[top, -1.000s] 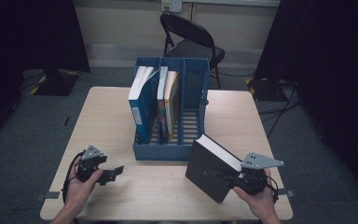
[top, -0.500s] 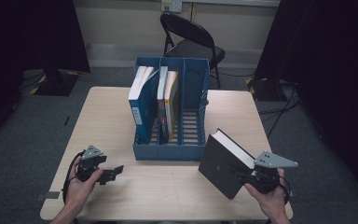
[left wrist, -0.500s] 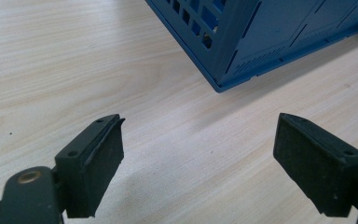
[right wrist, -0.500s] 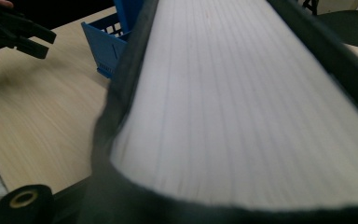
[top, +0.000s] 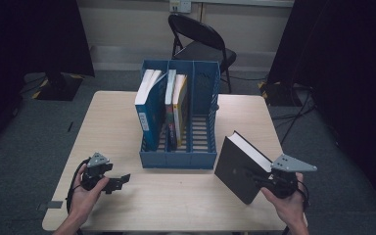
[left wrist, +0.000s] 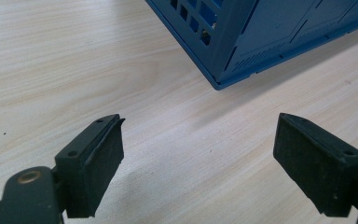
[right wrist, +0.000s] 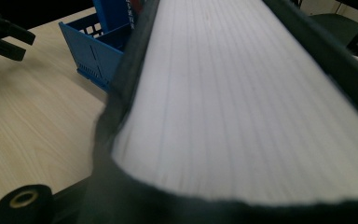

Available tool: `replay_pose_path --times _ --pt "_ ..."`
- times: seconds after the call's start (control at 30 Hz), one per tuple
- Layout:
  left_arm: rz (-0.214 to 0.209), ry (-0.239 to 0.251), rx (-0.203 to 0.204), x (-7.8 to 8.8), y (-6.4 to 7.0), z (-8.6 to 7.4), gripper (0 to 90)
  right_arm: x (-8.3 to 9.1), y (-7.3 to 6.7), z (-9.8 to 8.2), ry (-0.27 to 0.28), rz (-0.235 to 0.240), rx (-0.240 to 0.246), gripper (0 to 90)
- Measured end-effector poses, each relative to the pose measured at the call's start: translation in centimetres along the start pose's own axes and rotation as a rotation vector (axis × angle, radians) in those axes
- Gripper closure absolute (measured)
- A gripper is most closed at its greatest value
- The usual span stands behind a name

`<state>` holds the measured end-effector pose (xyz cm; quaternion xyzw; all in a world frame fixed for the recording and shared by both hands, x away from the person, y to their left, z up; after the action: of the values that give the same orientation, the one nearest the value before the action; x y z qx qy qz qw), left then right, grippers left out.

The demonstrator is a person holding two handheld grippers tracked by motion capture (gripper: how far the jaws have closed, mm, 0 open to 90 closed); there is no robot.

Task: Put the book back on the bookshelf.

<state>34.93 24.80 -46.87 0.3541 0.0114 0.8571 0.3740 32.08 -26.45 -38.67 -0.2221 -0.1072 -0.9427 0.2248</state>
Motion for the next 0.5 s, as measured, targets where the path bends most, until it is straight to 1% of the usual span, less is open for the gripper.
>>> replay_pose_path --times 0.2,0.33,0.4,0.5 --pt "0.001 -0.002 0.001 -0.05 -0.01 0.01 15.7 -0.87 0.45 0.35 0.005 -0.018 -0.01 53.0" --pt "-0.003 -0.003 0.004 0.01 -0.04 0.01 15.7 -0.98 0.6 0.12 0.008 -0.012 -0.02 52.8" --pt "-0.002 -0.003 0.003 0.03 -0.06 0.0 15.7 -0.8 0.7 -0.12 0.003 -0.008 -0.028 52.6" --pt "0.0 -0.003 0.001 0.04 -0.03 0.0 15.7 -0.89 0.63 0.11 -0.012 -0.003 -0.036 51.3"
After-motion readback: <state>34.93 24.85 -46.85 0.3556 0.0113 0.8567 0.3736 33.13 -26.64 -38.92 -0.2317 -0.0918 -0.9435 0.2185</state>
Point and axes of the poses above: each handheld gripper's, and its own axes: x roughly backward along the jaws, z roughly out of its top, y roughly to its right, the point moved 1 cm from there along -x, roughly forward along the jaws, and after that the axes turned 13 degrees about -z, right-handed, at the moved point
